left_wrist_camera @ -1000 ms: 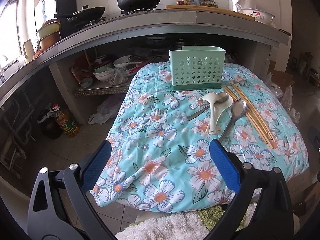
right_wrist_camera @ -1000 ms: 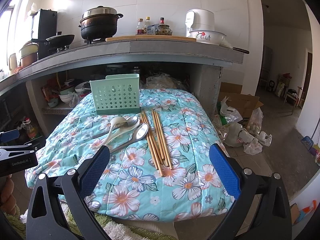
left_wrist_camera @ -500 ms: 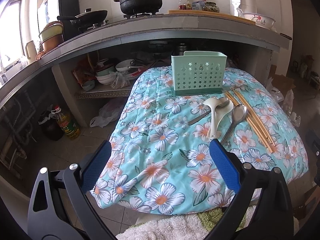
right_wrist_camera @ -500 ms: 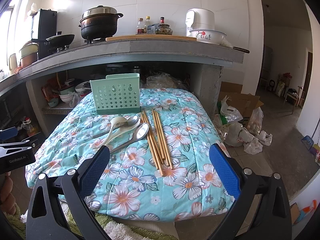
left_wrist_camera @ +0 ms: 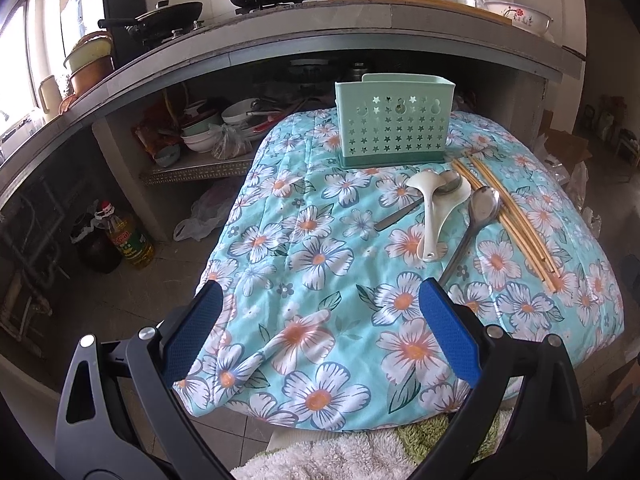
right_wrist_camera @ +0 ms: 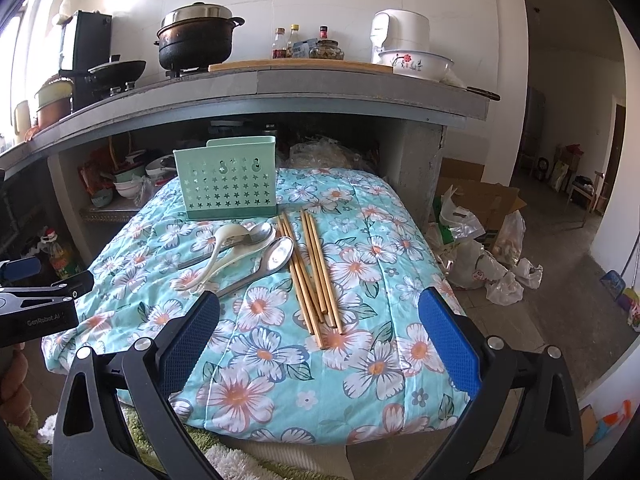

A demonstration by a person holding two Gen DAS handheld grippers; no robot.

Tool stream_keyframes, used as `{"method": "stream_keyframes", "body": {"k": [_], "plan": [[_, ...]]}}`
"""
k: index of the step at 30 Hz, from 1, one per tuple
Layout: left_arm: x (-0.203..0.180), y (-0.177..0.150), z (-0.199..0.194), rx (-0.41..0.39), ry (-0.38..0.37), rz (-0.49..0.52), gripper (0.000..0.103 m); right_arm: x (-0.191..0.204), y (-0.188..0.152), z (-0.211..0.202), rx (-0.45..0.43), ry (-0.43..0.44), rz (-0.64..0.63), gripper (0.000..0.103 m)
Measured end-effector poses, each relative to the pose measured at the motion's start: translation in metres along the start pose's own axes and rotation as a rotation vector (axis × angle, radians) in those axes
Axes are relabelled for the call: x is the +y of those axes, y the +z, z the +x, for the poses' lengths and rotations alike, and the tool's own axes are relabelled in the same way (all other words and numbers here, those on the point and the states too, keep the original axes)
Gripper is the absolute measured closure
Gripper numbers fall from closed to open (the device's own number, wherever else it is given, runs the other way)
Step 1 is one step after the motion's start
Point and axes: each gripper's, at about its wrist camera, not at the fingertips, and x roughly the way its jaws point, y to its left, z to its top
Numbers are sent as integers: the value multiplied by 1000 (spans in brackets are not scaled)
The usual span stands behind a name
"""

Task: Organize utensils
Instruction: 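Move the left gripper to the white ceramic spoon and grasp its handle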

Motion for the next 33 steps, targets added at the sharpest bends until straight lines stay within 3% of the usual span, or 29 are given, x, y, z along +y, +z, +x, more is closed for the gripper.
{"method": "stream_keyframes", "body": {"k": [12, 17, 19, 23, 25, 28, 33], "plan": [[2, 30, 59, 52, 8, 19, 8, 11, 27, 69, 47, -48, -45, 6], [5, 44, 91, 83, -33, 18, 8, 9, 40, 103, 40, -24, -8, 6], [6, 50, 102, 69, -97, 30, 8, 5, 46, 115, 26, 16, 25, 6], [9, 65, 119, 11, -330, -17, 8, 1, 59, 140, 18, 50, 82, 6], [6, 73, 130, 25, -408, -42, 8, 4, 63, 154, 31, 56, 79, 6], [-9, 84, 148, 59, -431, -25, 8, 7, 67, 170, 48, 76, 80, 6], [-42, 100, 164, 60, -423, 114, 8, 1, 68, 191, 78, 85, 107, 6]]}}
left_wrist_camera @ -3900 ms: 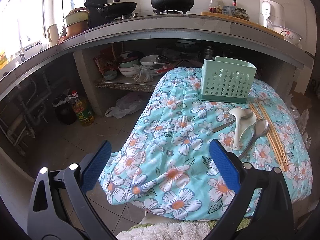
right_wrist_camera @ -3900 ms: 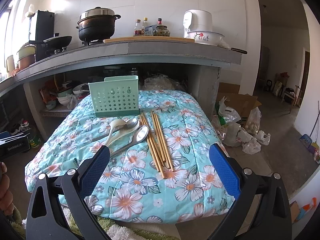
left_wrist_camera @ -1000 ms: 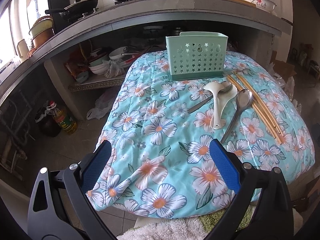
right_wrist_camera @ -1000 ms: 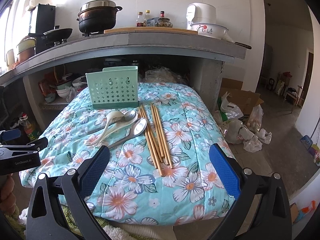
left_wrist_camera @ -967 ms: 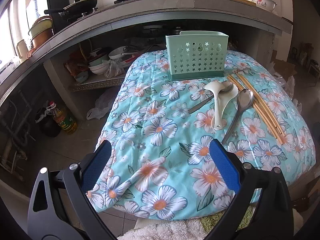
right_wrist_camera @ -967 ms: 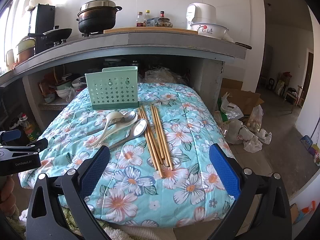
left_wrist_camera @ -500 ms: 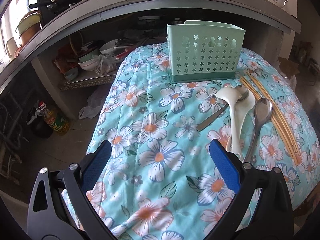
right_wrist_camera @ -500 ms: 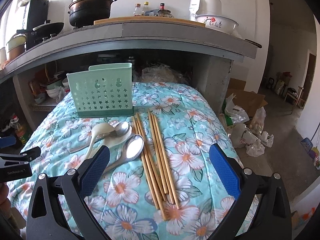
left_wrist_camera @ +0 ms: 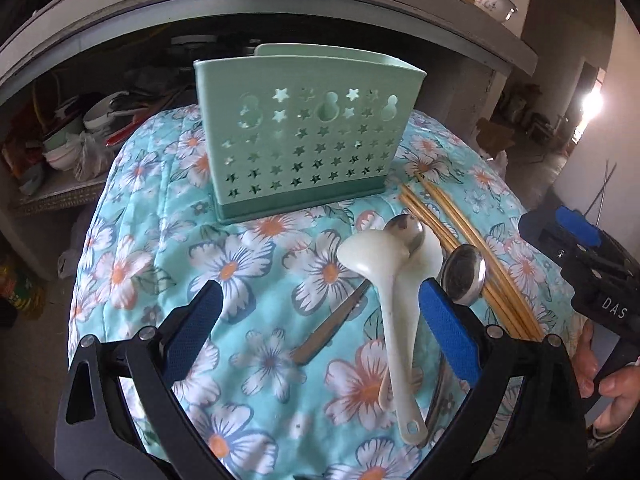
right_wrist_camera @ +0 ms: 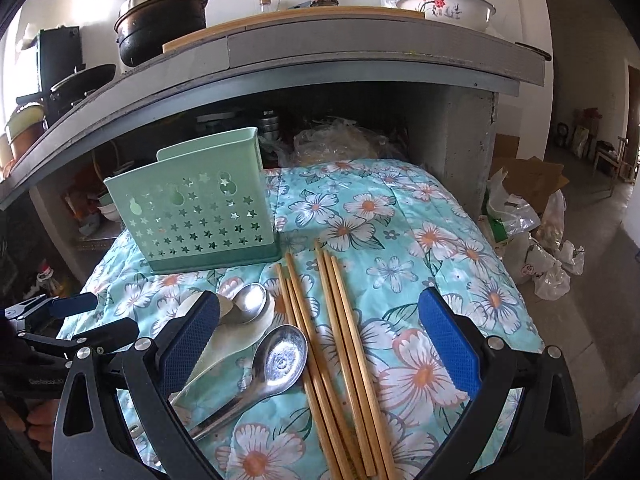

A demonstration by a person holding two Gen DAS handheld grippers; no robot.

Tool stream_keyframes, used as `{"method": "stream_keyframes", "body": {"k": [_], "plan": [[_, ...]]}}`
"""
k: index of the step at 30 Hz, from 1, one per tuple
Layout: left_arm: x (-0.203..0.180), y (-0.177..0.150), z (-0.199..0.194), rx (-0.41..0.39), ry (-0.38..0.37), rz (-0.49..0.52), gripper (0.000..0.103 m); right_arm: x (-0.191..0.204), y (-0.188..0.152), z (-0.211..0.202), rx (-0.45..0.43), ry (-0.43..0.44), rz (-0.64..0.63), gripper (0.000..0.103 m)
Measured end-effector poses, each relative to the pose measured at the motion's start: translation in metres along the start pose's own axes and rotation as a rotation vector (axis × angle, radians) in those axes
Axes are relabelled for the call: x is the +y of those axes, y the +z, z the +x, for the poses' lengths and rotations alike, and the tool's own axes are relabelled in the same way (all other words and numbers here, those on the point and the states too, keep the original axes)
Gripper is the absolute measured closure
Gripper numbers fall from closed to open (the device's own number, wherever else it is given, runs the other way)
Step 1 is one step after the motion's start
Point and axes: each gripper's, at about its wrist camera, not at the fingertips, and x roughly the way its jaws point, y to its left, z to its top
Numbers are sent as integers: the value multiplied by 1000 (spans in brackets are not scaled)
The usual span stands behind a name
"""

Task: Organize utensils
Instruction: 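Move the left gripper to the white ceramic spoon and grasp its handle, then lift the white ceramic spoon with the left gripper while the right gripper grasps a metal spoon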

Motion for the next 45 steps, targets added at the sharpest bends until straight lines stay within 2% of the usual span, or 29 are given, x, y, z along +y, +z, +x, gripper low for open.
{"method": "stream_keyframes", "body": {"k": [4, 5, 6, 7, 10, 14, 16, 17, 20, 22, 27, 30, 32, 35, 39, 41, 45], "plan": [[-15, 12, 20, 54, 1, 95, 10, -11, 0, 13, 24, -8, 26, 6], [-20, 14, 25, 65, 15, 125, 13, -14, 0, 15, 30, -9, 33, 6], [-24, 15, 33, 81, 30, 156, 25, -17, 0, 18, 34, -11, 42, 6], [-28, 16, 39, 103, 41, 182, 31, -20, -1, 21, 38, -12, 49, 6], [-38, 17, 55, 161, 31, 230, 43, -28, -3, 28, 54, -10, 78, 6], [-55, 15, 72, 200, 68, 323, 51, -35, -5, 34, 70, -6, 104, 6], [-57, 14, 80, 228, 93, 335, 60, -38, -6, 35, 75, -2, 113, 6], [-57, 15, 81, 234, 89, 324, 61, -39, -6, 36, 76, 0, 118, 6], [-50, 19, 77, 231, 72, 272, 75, -41, -6, 34, 71, 3, 126, 6], [-38, 22, 72, 228, 47, 210, 90, -42, -5, 33, 66, 6, 134, 6], [11, 26, 56, 230, -66, -30, 95, -44, -1, 24, 48, 31, 147, 6], [39, 22, 42, 202, -74, -134, 96, -42, 3, 15, 30, 82, 147, 8], [57, 17, 27, 184, -68, -184, 96, -36, 7, 12, 43, 151, 151, 17], [76, 9, 12, 177, -58, -247, 96, -20, 10, 19, 113, 296, 171, 29], [95, -10, 9, 180, -43, -313, 96, 1, 10, 44, 268, 461, 219, 44], [97, -16, 16, 183, -35, -342, 96, 9, 7, 57, 330, 462, 230, 51], [109, -26, 17, 178, -48, -389, 96, 21, 0, 82, 438, 406, 222, 56]]}}
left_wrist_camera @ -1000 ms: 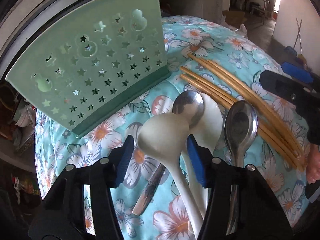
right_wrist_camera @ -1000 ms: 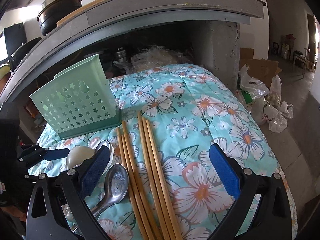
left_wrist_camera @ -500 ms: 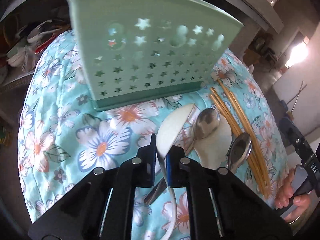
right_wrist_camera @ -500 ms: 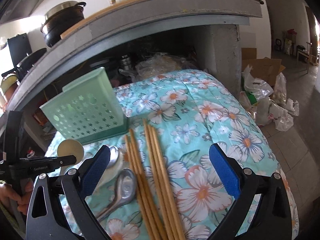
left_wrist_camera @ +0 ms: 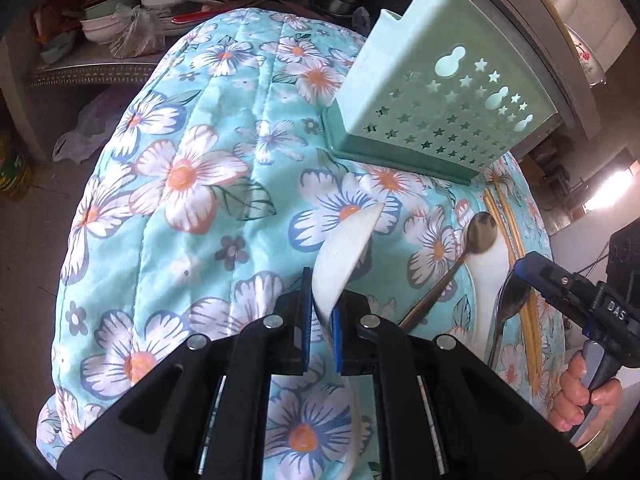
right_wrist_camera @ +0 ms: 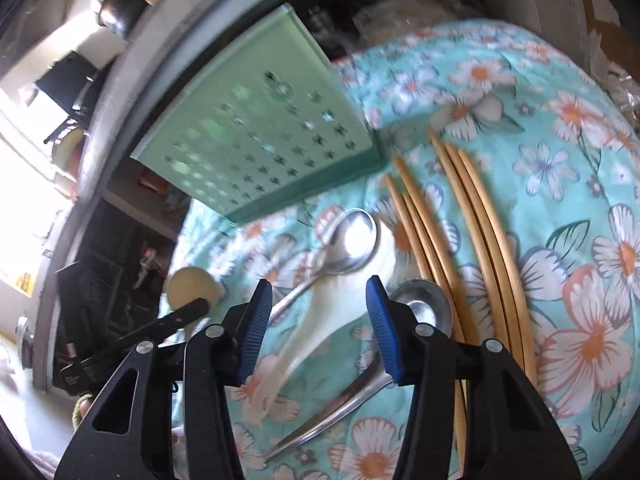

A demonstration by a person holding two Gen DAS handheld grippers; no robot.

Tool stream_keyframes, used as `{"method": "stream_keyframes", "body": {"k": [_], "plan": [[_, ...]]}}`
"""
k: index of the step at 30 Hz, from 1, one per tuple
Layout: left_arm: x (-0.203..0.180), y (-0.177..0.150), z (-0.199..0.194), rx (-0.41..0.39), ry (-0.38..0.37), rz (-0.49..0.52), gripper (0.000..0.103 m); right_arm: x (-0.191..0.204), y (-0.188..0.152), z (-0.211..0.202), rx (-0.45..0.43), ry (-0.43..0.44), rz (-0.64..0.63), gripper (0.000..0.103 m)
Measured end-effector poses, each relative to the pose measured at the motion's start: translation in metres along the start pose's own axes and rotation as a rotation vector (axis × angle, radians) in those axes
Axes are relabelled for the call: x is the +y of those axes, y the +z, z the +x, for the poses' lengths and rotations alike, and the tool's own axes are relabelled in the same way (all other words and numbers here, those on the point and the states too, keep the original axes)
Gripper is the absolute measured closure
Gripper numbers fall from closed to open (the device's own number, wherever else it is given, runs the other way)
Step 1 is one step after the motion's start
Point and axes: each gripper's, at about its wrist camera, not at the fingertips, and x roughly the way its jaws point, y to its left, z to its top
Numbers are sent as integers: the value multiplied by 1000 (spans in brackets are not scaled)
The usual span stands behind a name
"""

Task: Organize utensils
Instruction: 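Lift the white ceramic spoon with the left gripper while the right gripper grasps a metal spoon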

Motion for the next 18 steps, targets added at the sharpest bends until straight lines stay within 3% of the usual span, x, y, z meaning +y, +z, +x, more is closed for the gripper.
{"method": "stream_keyframes", "body": {"k": [9, 15, 18], "plan": [[13, -5, 0, -15, -56, -23, 95, 12, 21, 39, 30, -88, -24, 59], [22, -6, 0, -18, -87, -54, 95, 38, 25, 53, 70, 39, -95, 59], [24, -5, 0, -20, -99, -66, 95, 38, 24, 56, 84, 13, -98, 59]]}}
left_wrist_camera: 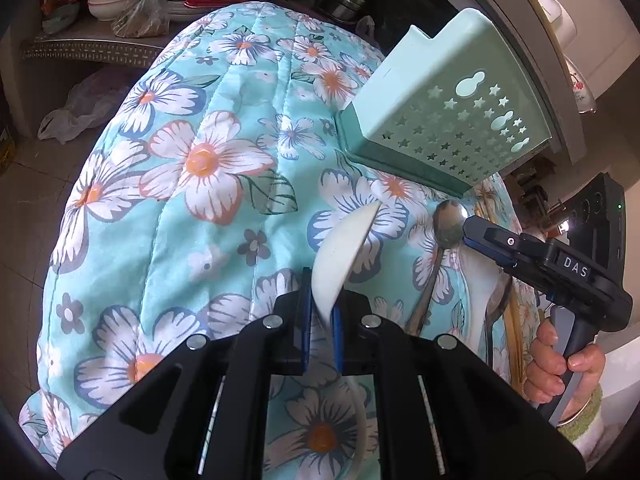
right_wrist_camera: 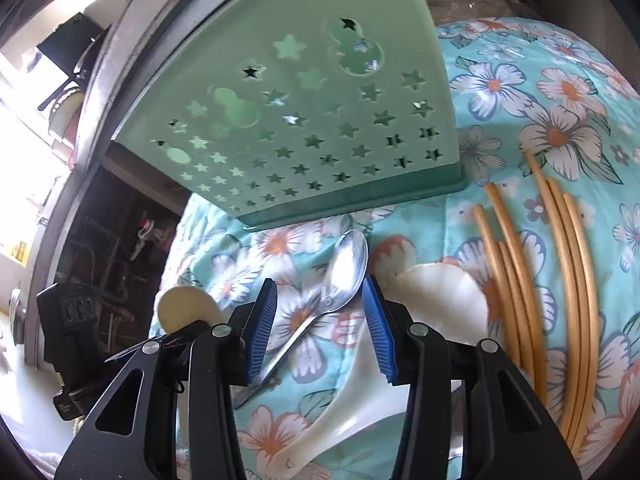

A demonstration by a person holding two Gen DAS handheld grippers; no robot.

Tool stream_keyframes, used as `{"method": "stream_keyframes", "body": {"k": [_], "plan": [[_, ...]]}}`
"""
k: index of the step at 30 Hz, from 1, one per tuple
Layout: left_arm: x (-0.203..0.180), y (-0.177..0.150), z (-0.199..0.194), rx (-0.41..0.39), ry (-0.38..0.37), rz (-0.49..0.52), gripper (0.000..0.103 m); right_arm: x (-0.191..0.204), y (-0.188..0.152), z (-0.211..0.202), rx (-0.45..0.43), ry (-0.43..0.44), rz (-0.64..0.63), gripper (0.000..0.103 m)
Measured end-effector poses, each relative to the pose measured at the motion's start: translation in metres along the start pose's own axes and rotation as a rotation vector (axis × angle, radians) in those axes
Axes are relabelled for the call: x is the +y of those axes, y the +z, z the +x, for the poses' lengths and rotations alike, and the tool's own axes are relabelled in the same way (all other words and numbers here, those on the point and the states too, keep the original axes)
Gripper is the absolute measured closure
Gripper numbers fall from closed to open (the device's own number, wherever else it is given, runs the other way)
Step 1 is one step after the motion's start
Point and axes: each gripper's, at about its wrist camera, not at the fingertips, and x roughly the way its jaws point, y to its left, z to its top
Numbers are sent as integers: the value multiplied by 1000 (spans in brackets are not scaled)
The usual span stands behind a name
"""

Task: Organize utensils
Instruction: 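Lift the white ceramic spoon with the left gripper while the right gripper grasps a metal spoon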

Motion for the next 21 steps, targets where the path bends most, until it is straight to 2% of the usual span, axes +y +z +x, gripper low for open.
{"method": "stream_keyframes", "body": {"k": [3, 6, 8, 11, 15, 21], "plan": [[1, 1, 1, 0, -7, -1, 95, -5, 5, 10, 23, -15, 10, 60], [2, 0, 0, 4, -8, 1, 95, -6, 11, 18, 34, -27, -4, 68], [2, 1, 0, 4, 0, 4, 95, -4, 14, 22, 35, -44, -19, 81], [2, 3, -4, -1, 20, 11, 92, -5, 16, 25, 44, -46, -24, 95], [1, 6, -13, -13, 62, 41, 74, -8, 20, 22, 52, -24, -48, 97], [3, 21, -16, 26, 109, 92, 70, -13, 32, 26, 92, -2, -62, 97]]}}
